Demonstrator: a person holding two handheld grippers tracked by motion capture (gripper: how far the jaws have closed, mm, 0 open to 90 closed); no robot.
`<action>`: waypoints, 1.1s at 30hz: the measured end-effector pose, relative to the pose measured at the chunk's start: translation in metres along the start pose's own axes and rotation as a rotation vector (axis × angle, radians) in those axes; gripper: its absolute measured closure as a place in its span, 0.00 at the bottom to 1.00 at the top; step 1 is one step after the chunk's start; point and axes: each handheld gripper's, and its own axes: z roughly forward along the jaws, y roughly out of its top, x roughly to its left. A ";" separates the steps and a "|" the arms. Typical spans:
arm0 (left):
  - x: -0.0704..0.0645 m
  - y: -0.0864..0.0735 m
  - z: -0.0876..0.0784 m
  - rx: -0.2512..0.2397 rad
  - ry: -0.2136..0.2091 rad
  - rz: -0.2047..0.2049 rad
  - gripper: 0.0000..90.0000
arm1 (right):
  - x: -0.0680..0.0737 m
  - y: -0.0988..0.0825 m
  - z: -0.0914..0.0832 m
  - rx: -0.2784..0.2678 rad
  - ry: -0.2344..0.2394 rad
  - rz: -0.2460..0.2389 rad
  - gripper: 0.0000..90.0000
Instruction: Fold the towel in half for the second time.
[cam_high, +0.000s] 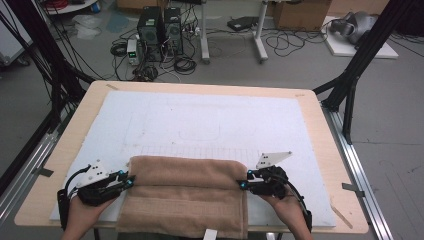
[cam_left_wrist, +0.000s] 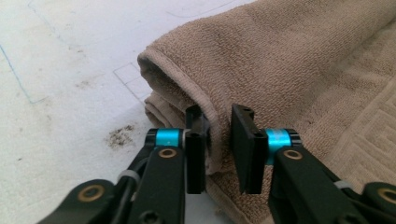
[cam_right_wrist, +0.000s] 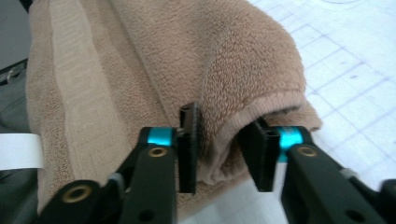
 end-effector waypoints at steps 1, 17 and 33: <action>0.001 0.000 -0.001 0.003 0.001 0.000 0.79 | 0.000 0.000 -0.002 -0.005 -0.005 0.003 0.71; 0.013 0.023 -0.014 -0.004 0.014 0.002 0.58 | -0.012 0.025 -0.021 -0.039 -0.078 0.008 0.49; 0.034 0.046 0.032 0.105 -0.056 -0.029 0.55 | -0.028 0.045 0.019 0.030 0.013 0.026 0.56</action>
